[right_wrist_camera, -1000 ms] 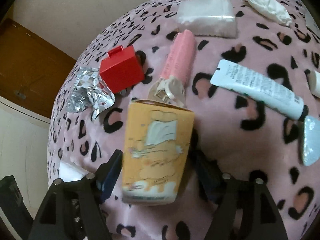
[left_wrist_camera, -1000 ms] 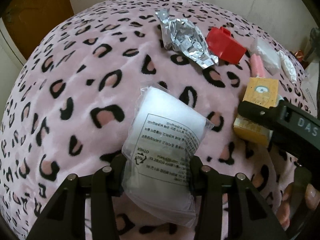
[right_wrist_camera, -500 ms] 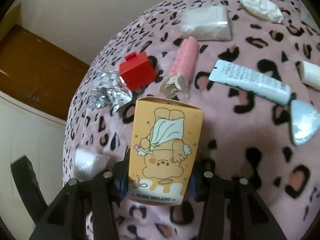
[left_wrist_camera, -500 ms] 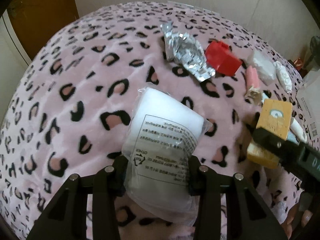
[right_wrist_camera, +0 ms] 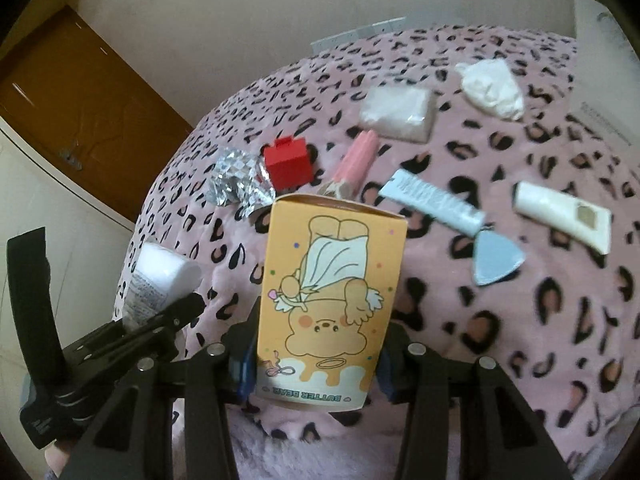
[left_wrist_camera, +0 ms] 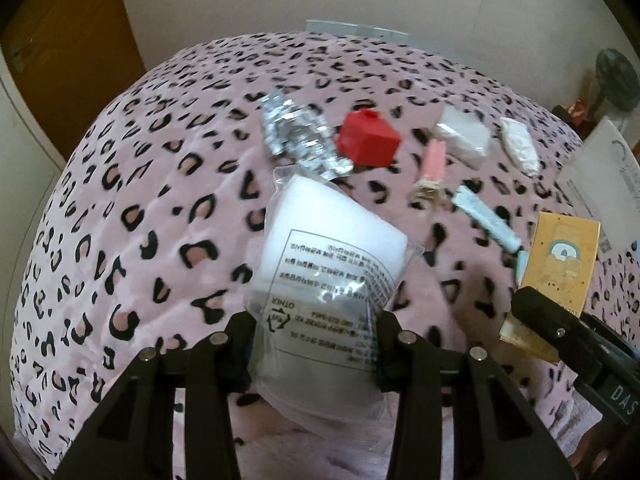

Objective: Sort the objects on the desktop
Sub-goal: 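Lift and carry white packet and yellow box toward the white paper bag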

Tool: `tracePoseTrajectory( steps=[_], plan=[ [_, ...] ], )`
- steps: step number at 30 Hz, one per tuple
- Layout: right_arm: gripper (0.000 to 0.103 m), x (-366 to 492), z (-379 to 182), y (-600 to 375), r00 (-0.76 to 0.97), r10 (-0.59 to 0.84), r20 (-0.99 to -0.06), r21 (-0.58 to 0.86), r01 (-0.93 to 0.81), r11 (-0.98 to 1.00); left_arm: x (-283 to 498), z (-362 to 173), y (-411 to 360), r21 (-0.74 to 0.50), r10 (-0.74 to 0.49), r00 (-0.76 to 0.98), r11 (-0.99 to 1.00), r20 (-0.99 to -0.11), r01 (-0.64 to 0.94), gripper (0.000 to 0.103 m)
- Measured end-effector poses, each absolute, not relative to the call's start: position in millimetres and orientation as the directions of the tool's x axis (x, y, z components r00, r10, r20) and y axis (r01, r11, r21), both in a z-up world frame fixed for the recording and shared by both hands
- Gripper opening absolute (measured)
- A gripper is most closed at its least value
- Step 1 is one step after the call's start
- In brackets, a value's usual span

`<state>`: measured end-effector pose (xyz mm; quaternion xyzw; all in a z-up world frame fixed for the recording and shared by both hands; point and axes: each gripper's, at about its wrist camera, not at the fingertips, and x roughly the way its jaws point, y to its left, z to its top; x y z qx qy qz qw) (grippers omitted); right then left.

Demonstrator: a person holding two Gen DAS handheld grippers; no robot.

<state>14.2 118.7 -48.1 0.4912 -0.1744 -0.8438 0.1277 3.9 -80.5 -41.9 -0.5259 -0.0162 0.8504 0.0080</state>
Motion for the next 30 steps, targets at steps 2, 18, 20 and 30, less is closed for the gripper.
tracePoseTrajectory(
  steps=[2,18,20,30],
  plan=[
    [0.047,19.2,-40.4,130.1,-0.502,-0.368,-0.783,0.404,0.04,-0.914,5.2,-34.8,-68.1,-0.035,0.038,-0.454,-0.999,-0.89,-0.015,0.042],
    [0.047,54.6,5.7,244.3,-0.632,-0.203,-0.748,0.336,-0.097,-0.937,5.5,7.0,57.8,-0.053,0.151,-0.486,-0.976,-0.861,-0.211,0.042],
    [0.047,58.6,6.5,258.7,-0.638,-0.187,-0.747,0.338,-0.122,-0.933,5.2,9.1,73.3,-0.058,0.168,-0.483,-0.971,-0.859,-0.234,0.042],
    [0.047,71.5,9.8,318.0,-0.662,-0.111,-0.741,0.332,-0.218,-0.918,-1.1,16.0,145.3,-0.066,0.228,-0.466,-0.939,-0.855,-0.339,0.042]
  ],
)
